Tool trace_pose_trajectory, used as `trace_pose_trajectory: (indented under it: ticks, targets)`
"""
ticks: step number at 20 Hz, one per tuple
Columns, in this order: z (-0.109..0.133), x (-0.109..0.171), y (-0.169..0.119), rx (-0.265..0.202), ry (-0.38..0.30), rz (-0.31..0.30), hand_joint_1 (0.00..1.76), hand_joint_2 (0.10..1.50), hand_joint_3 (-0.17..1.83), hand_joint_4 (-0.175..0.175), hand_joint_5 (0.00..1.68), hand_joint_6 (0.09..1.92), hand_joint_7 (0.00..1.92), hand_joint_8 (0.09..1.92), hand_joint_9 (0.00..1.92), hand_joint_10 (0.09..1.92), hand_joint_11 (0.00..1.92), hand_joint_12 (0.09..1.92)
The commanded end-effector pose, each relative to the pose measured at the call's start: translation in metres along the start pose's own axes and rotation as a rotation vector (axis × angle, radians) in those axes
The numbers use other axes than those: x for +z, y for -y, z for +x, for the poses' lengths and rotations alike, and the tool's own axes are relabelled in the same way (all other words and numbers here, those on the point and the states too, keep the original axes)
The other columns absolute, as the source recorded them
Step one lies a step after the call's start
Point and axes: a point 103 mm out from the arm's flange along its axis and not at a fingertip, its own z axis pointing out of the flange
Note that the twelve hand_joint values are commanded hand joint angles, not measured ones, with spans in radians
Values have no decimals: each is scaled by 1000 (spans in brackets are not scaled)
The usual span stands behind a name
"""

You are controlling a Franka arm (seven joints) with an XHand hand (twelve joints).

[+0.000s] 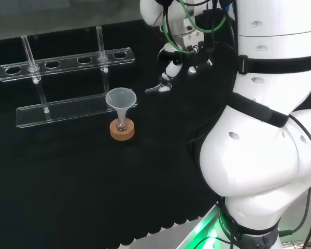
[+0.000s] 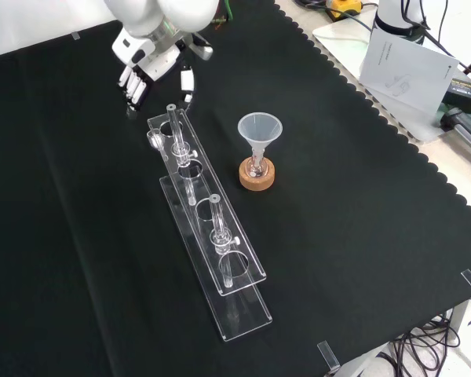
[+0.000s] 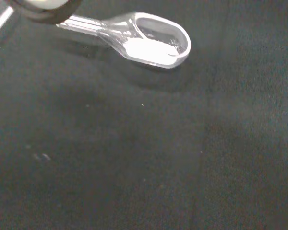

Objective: Pick up the weighing funnel.

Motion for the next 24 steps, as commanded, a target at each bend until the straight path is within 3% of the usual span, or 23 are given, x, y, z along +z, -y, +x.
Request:
trace_pose_trajectory:
  ticks: [1,18,20,24]
  targets:
    - [3,20,-15,7,48,54,751,680,410,-35,590,87,413,695,618,588,375,1329]
    - [10,37,-36,-1,68,69,770,669,428,-32,628,98,434,695,638,578,386,1324]
    - [19,35,-37,2,77,71,771,668,431,-31,630,101,439,695,643,577,388,1323]
    - [6,41,-36,-3,68,69,775,666,436,-30,637,106,447,694,650,574,391,1321]
